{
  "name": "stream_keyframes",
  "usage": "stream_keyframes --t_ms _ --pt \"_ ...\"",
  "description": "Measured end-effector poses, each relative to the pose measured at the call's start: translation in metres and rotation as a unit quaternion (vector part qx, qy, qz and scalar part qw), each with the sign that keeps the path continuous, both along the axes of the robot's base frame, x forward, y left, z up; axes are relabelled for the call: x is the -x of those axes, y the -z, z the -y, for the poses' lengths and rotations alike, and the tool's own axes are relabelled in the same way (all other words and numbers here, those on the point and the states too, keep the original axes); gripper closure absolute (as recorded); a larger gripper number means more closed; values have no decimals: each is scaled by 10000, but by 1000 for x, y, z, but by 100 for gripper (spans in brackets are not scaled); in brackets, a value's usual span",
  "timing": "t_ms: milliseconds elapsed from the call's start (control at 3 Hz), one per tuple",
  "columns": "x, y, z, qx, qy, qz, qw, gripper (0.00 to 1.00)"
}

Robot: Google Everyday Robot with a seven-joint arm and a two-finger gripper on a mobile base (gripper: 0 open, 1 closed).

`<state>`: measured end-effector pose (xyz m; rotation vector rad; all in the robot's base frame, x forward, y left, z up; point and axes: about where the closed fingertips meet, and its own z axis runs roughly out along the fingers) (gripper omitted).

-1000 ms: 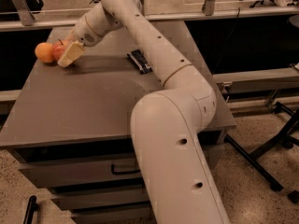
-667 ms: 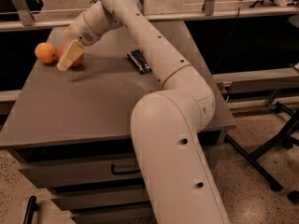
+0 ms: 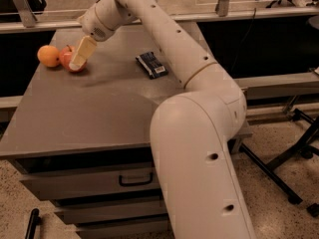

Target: Move apple near orange

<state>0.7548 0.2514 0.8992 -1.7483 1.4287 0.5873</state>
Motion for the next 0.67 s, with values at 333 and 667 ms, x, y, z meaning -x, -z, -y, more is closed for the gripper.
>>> stream_keyframes --t_ms 333,667 --pt "-7 -19 52 142 256 247 9993 0" --pt "-7 -18 52 143 255 246 9993 0"
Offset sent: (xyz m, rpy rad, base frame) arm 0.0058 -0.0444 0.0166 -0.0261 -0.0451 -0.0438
